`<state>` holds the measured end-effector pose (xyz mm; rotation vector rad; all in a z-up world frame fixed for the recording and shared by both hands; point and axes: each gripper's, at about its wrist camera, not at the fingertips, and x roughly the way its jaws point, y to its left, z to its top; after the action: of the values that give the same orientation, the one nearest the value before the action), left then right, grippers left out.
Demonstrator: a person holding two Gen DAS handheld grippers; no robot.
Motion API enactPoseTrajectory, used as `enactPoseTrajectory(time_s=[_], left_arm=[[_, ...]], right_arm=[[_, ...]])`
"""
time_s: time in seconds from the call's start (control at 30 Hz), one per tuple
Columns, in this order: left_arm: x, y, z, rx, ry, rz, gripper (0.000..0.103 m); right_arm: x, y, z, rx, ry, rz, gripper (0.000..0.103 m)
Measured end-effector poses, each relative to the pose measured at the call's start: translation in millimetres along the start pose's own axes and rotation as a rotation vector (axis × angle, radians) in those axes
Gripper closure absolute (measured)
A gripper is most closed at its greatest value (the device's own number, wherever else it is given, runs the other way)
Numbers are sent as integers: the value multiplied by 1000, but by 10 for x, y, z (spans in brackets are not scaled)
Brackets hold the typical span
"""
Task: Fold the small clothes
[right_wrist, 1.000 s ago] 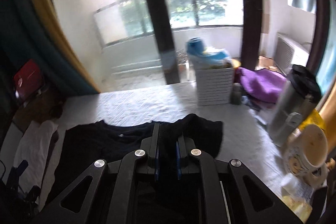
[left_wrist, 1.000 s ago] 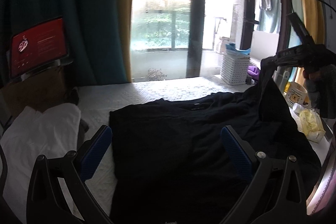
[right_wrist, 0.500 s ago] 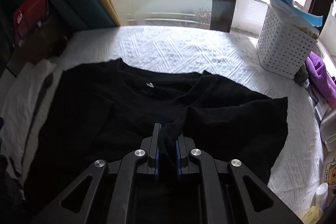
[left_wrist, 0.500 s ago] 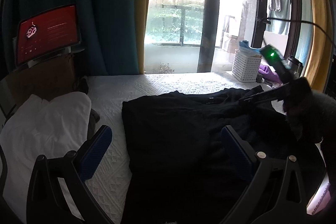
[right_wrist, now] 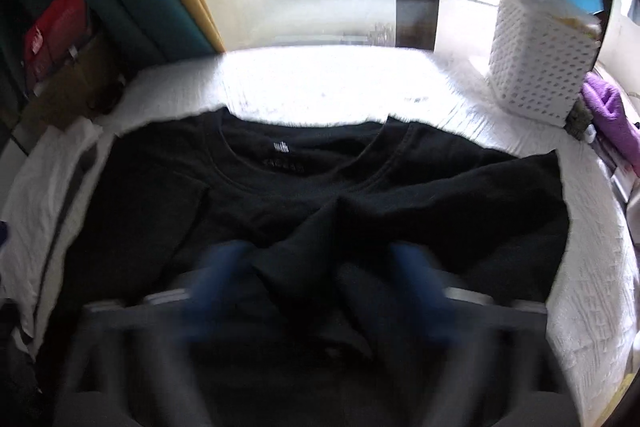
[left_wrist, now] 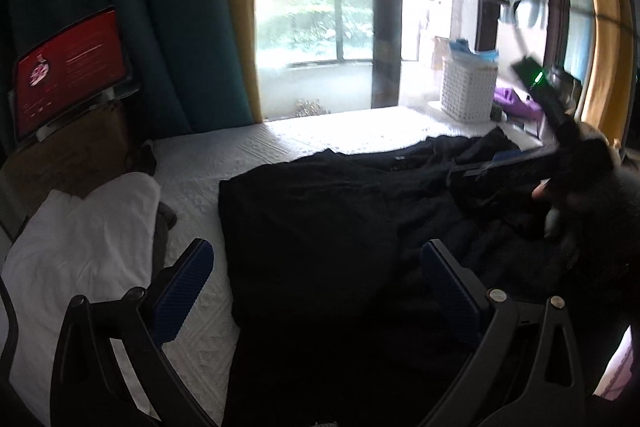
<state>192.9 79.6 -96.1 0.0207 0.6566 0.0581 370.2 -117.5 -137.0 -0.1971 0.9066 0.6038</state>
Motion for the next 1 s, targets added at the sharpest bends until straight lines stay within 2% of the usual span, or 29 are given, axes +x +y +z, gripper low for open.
enactPoseTrajectory(time_s=[0.23,0.3,0.37,0.4,0.43,0.47,0.53,0.6,0.63,0.7,0.87,1.0], left_arm=[[497,-311,132,137,140,-59,1],[628,-397,138,182,164,-59,1],[745,-452,123,217,195,-71,12],[815,-478,110,238,216,-87,28],[869,-484,99,251,237,-85,39],[922,-492,85,265,252,-82,43],[1004,-490,28,283,274,-71,59],[1026,-445,11,271,277,-97,68],[1016,-397,8,246,274,-98,81],[1014,-309,-6,217,268,-80,98],[858,-8,35,132,227,-55,99],[666,139,162,72,161,-44,100]], right_arm=[[-327,-179,-140,16,-63,-42,0],[-326,-212,-257,27,-49,-29,0],[-304,-201,-376,32,-37,12,0],[-280,-185,-431,31,-28,32,0],[-245,-161,-484,27,-17,44,0],[-215,-146,-518,26,-13,46,0],[-171,-148,-568,35,-8,46,0],[-172,-175,-584,52,-13,51,0],[-183,-188,-583,59,-17,53,0],[-189,-198,-576,63,-20,52,0],[-188,-219,-597,72,-20,53,0],[-204,-244,-602,80,-23,55,0]])
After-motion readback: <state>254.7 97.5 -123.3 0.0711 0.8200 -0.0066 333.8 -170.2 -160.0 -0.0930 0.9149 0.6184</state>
